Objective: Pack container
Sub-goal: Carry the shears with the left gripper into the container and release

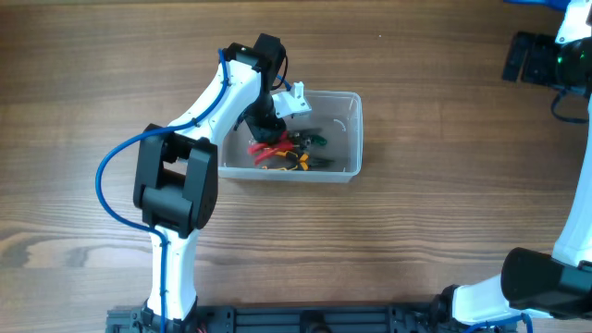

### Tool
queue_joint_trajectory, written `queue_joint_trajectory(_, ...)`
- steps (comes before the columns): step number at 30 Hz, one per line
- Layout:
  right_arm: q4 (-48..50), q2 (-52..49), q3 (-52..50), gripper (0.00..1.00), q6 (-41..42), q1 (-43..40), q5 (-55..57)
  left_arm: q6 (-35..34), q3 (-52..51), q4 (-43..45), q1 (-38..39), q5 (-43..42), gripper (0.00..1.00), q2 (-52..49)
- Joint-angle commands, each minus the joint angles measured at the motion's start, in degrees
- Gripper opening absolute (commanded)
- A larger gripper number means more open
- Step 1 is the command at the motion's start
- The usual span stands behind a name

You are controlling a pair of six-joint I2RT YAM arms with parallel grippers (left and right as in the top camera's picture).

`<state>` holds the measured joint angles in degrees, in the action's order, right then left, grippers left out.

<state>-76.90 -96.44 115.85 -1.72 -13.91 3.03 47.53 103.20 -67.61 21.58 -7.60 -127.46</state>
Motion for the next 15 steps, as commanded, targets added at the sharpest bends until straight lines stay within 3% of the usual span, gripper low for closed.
queue_joint_trajectory(1,0.13,-0.15,-0.07,1.0,0.37,0.13,-0.26,-0.42,0.92,-0.09,-0.22,-1.75,0.41,-0.17)
queue_joint_trajectory(4,0.13,-0.15,-0.07,1.0,0.35,0.13,-0.26,-1.73,1.18,-0.09,-0.22,-1.84,0.29,0.46)
queue_joint_trajectory(6,0.13,-0.15,-0.07,1.0,0.35,0.13,-0.26,-1.95,1.99,-0.11,-0.22,-2.23,0.29,1.66)
queue_joint_trajectory(9,0.15,-0.15,-0.07,1.0,0.37,0.13,-0.26,-3.56,4.66,-0.09,-0.28,-2.16,0.39,4.55)
queue_joint_trajectory(15,0.13,-0.15,-0.07,1.0,0.37,0.13,-0.26,-14.05,11.82,-0.31,-2.54,-1.79,0.54,12.92)
